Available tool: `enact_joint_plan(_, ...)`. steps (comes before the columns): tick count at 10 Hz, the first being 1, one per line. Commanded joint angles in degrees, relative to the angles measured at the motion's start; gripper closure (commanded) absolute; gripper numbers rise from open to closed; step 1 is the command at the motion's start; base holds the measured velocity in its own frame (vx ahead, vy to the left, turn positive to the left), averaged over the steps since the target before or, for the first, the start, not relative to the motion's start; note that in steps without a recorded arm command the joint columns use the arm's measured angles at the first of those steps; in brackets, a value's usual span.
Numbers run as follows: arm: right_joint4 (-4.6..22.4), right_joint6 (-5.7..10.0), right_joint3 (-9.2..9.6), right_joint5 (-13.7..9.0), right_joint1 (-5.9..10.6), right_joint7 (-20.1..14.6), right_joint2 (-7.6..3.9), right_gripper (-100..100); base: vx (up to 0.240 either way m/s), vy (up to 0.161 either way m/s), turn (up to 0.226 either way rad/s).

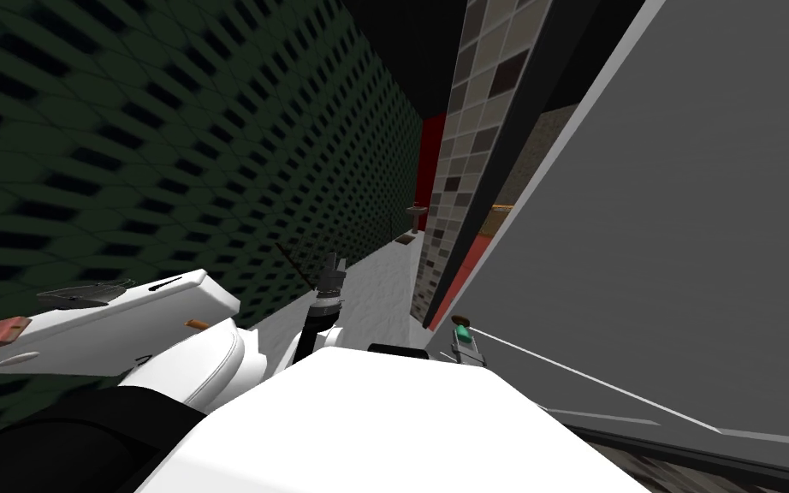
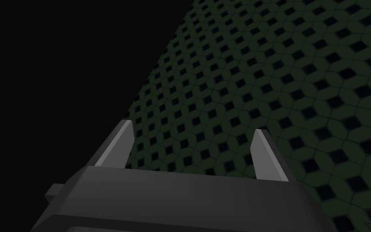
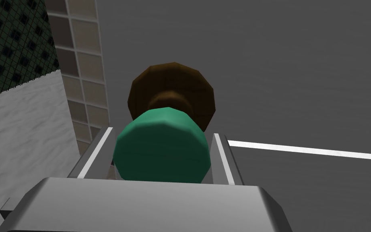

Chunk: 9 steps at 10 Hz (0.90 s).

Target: Push the door open

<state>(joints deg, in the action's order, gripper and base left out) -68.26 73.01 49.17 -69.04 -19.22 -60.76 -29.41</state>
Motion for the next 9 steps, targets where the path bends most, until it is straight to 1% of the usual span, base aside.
enact_joint_plan(1, 0.89, -0.70, -0.95, 1.04, 0.40, -0.06, 1.07, 100, -0.191, -0.071, 0.120)
enact_joint_plan(4, 2.18, -2.22, -3.30, 3.15, 1.47, 0.32, 3.46, 100, -0.181, -0.079, 0.140)
enact_joint_plan(5, 2.41, -2.50, -3.74, 3.53, 1.67, 0.39, 3.90, 100, -0.187, -0.061, 0.113)
enact_joint_plan(6, 2.95, -3.15, -4.73, 4.42, 2.12, 0.55, 4.91, 100, -0.208, -0.076, 0.148)
enact_joint_plan(7, 3.23, -3.47, -5.23, 4.86, 2.35, 0.63, 5.42, 100, -0.150, -0.066, 0.108)
enact_joint_plan(8, 3.78, -4.13, -6.24, 5.77, 2.81, 0.80, 6.46, 100, -0.127, -0.078, 0.139)
enact_joint_plan(9, 4.08, -4.48, -6.79, 6.26, 3.06, 0.88, 7.02, 100, -0.146, -0.068, 0.137)
